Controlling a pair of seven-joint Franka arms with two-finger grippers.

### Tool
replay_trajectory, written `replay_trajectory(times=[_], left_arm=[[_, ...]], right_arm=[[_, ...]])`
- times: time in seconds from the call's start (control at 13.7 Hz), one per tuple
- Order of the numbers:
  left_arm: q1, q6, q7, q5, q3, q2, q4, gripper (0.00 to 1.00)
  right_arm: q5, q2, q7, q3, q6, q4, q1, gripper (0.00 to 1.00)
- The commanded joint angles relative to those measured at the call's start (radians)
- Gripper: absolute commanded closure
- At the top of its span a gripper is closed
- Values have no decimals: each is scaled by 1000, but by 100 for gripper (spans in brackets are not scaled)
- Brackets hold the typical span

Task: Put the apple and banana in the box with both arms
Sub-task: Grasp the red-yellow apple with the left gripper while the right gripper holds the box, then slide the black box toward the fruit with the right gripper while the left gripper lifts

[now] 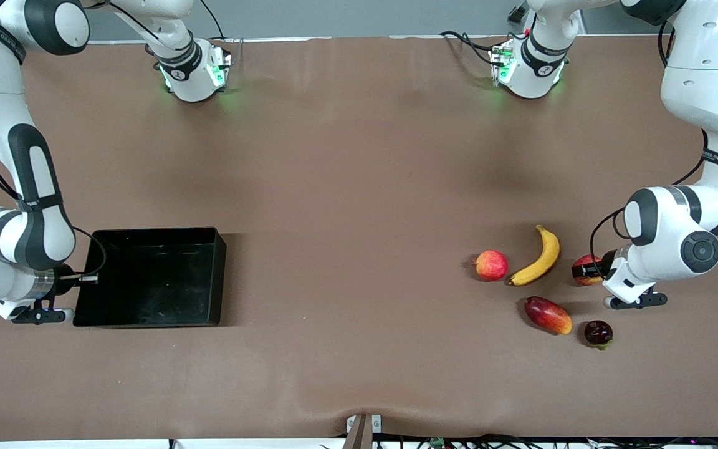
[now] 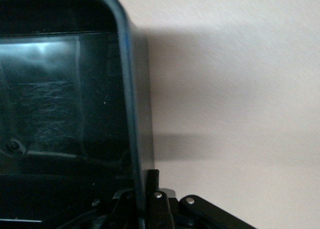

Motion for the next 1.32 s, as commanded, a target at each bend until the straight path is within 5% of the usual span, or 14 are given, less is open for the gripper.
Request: replay_trajectory(times=[0.0, 0.44, 1.24], left_arm=[[2, -68, -5, 6, -37, -97, -6, 100], [1, -224, -127, 6, -125, -212, 24, 100], [-3, -327, -612, 5, -370, -246, 24, 100]], right_arm=[[71, -58, 8, 35, -8, -3, 47, 100], [229, -39, 84, 35, 74, -11, 251, 100], [216, -19, 448, 31, 214, -72, 587, 100]])
